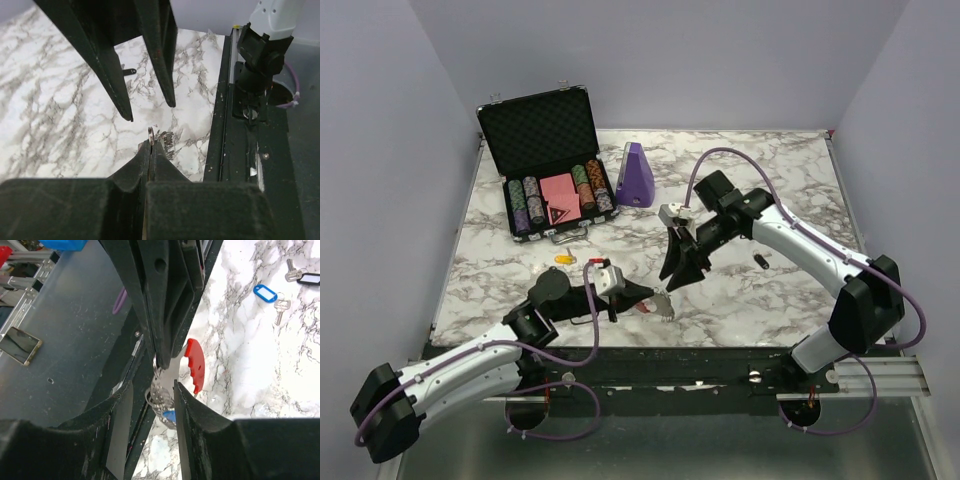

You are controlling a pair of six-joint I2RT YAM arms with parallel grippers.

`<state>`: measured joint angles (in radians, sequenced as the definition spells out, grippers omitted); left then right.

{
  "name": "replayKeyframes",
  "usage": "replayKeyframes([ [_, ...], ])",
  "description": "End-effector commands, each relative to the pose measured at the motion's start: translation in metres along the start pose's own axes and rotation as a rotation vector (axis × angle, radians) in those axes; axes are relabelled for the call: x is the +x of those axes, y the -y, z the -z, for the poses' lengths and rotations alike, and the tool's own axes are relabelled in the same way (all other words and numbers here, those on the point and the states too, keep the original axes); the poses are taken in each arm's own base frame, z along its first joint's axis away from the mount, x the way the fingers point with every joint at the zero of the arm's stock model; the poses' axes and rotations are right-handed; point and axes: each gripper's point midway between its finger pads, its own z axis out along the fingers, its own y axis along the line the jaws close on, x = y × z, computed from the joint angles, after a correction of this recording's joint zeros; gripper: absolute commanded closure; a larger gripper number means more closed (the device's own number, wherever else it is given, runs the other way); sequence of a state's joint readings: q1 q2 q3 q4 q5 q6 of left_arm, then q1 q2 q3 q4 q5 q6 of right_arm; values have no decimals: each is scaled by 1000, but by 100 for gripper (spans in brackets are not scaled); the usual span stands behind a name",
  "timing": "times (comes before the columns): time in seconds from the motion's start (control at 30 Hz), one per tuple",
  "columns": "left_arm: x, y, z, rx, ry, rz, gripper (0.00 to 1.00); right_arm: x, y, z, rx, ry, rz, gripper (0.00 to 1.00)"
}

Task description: Put the keys on the keyring

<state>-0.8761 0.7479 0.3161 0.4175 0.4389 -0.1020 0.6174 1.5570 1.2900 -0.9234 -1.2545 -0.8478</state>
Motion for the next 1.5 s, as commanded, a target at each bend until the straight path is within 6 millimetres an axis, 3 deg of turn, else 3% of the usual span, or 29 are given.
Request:
replayKeyframes([
  [0.0,-14,15,11,109,55,-237,100,-14,-15,7,-19,26,45,53],
  [0.3,-20,36,16,242,91,-337,100,-8,-27,8,-68,21,138,51],
  [0.63,-48,63,32,393,232,-329,100,3,-25,12,-57,-24,187,46],
  [0.93,-69,74,47,504,313,-255,100,6,-17,24,-10,-6,173,46],
  [1.33,-90,67,51,507,371,-193,100,9,-16,32,22,8,158,46],
  [1.47,-97,73,57,547,412,-183,100,9,-15,33,30,11,153,45],
])
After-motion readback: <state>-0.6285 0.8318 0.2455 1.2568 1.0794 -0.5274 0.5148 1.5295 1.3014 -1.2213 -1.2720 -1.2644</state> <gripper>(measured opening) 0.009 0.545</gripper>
